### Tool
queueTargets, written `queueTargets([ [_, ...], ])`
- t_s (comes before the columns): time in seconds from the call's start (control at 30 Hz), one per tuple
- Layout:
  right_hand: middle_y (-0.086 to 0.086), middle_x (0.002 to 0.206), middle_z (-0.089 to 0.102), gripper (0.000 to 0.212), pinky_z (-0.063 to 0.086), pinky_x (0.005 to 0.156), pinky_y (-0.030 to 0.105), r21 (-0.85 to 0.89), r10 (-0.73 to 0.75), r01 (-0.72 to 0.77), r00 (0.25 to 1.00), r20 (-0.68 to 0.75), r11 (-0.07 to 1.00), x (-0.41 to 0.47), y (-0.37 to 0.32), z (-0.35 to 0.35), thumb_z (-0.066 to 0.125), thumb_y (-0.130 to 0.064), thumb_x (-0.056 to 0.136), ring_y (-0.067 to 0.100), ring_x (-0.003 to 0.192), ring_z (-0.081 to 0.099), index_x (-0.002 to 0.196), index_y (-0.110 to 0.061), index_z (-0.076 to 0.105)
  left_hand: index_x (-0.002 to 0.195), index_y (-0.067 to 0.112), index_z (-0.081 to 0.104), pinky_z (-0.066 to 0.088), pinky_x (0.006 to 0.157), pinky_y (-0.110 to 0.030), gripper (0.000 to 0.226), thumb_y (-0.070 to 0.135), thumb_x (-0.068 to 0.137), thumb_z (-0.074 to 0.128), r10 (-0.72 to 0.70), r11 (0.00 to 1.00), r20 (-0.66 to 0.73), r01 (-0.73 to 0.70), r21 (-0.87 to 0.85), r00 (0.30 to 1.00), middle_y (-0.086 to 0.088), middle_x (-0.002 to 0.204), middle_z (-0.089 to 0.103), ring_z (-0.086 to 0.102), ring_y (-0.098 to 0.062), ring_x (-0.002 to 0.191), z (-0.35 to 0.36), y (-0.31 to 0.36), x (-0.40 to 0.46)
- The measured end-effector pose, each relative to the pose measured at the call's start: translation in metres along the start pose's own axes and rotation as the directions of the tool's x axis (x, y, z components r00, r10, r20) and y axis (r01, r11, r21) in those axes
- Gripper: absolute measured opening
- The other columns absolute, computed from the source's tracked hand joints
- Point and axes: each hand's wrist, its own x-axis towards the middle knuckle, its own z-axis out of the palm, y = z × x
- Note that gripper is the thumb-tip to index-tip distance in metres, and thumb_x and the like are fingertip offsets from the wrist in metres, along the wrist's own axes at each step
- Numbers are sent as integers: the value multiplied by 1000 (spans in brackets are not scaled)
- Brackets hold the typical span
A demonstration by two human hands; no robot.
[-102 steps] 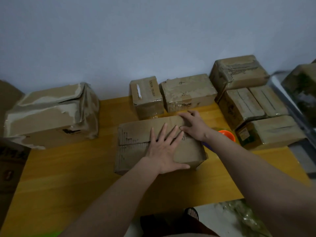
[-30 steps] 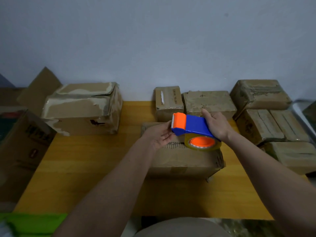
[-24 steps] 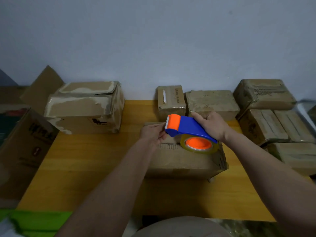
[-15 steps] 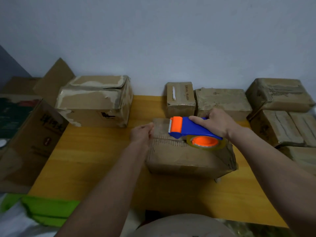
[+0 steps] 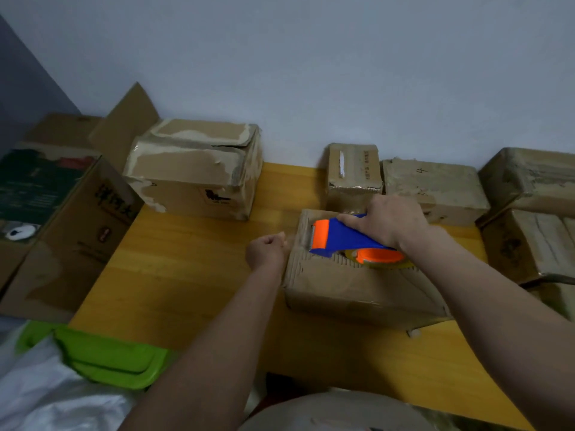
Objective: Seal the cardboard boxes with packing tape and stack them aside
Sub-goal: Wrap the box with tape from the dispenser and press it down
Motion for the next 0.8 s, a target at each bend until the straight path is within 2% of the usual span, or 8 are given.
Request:
queueTargets([
  [0.17,2,59,53,69,51,64,32,-21,16,-16,1000,17,1000,2,-7,0,34,-77,82,18,57,53,61,-14,52,105,11,74,45,65,-21,22,25,95,60,130,943,56,-141,301,990,3,92,69,60,-12,83,2,-4,-1],
  [0.33,2,60,53,69,53,67,34,-42,20,-19,999,31,999,3,-7,1,34,-78,82,19,59,54,62,-14,51,144,9,37,45,98,-37,68,40,90,65,-55,849,-5,50,526,998,-15,147,38,43,-30,131,3,1,1],
  [0.4,2,61,54,69,54,68,35,-39,22,-21,999,24,999,3,-7,2,35,-78,81,19,60,56,63,-14,53,139,13,48,46,90,-21,47,25,95,61,179,892,72,-193,408,981,-6,140,51,51,-18,124,0,-6,-7],
  [0.47,2,61,55,69,54,70,35,-29,25,-24,999,24,999,4,-6,2,35,-78,82,19,60,55,64,-13,54,135,16,55,43,70,-7,35,23,101,48,358,859,182,-400,320,916,4,123,62,59,0,97,-4,-15,-25],
  [0.53,2,61,55,69,53,70,36,-23,23,-23,999,32,999,4,-6,1,35,-77,82,18,60,54,65,-14,54,149,21,36,49,75,-15,47,36,104,35,340,831,346,-452,324,875,-2,121,62,61,-7,92,-5,-26,-37],
  [0.63,2,62,56,67,50,68,34,-28,4,-3,999,32,1000,5,-6,1,35,-77,83,17,60,53,65,-14,53,156,27,-2,29,114,-49,79,63,95,33,83,780,597,-425,460,798,-6,161,19,25,-27,145,-13,-29,-38],
  [0.73,2,63,57,67,46,63,31,-33,-15,16,999,45,999,5,-5,0,34,-76,84,16,59,54,65,-14,54,153,22,-16,9,119,-51,121,79,73,54,-3,659,684,-513,550,729,-1,163,-11,-2,-26,150,-25,-9,-27],
  [0.8,2,64,56,67,45,63,31,-25,-15,16,998,61,1000,5,-5,-1,35,-75,84,16,60,53,65,-14,54,149,18,-26,-7,117,-44,141,76,62,69,89,429,757,-711,558,648,1,156,-31,-25,-21,145,-24,0,-22],
])
